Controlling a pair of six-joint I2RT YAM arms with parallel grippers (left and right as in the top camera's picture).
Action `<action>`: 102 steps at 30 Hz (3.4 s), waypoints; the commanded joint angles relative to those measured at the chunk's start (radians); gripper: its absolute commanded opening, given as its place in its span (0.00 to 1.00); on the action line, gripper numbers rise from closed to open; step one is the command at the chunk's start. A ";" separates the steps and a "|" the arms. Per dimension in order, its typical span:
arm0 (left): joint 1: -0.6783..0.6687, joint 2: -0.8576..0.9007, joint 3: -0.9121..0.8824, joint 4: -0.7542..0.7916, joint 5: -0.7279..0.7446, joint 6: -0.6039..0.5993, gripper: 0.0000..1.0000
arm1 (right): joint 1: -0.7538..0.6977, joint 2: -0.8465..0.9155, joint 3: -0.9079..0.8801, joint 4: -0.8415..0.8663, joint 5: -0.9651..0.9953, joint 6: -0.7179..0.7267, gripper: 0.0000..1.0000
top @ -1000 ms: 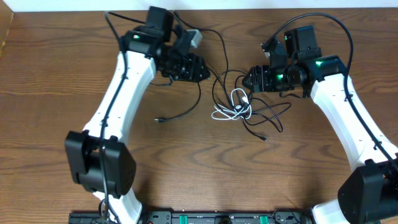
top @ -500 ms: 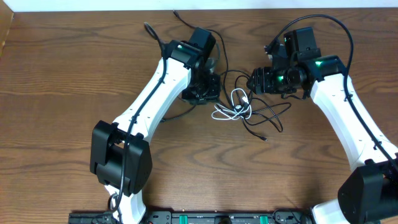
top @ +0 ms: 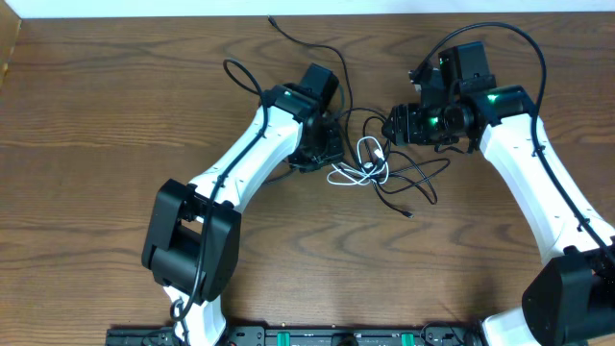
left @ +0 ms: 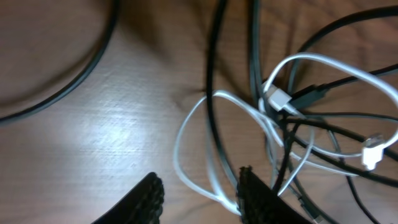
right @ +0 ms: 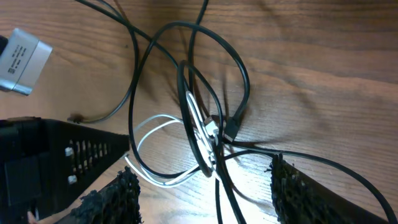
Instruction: Untangle cables
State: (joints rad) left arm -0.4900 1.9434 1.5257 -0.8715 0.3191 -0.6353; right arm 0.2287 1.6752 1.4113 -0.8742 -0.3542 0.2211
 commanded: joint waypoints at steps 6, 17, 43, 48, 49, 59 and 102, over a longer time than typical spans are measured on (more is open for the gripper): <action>-0.040 0.010 -0.019 0.066 0.008 -0.033 0.46 | -0.005 -0.012 0.000 -0.002 0.008 0.010 0.66; -0.101 0.011 -0.051 0.013 -0.044 -0.045 0.45 | -0.006 -0.012 0.000 -0.011 0.009 0.006 0.66; -0.118 0.012 -0.165 0.067 -0.043 -0.126 0.36 | -0.006 -0.012 0.000 -0.013 0.013 0.002 0.66; -0.139 0.013 -0.167 0.077 -0.044 -0.126 0.36 | -0.005 -0.012 0.000 -0.012 0.012 -0.001 0.66; -0.142 0.013 -0.168 0.081 -0.045 -0.126 0.36 | -0.005 -0.012 0.000 -0.013 0.012 -0.001 0.66; -0.158 0.060 -0.189 0.130 -0.055 -0.130 0.36 | -0.006 -0.012 0.000 -0.013 0.013 -0.013 0.66; -0.107 0.089 -0.172 0.288 -0.193 -0.024 0.49 | -0.007 -0.010 0.000 -0.013 0.027 -0.013 0.69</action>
State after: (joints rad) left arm -0.5976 2.0235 1.3460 -0.5838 0.1577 -0.6724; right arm 0.2264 1.6752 1.4113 -0.8856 -0.3355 0.2195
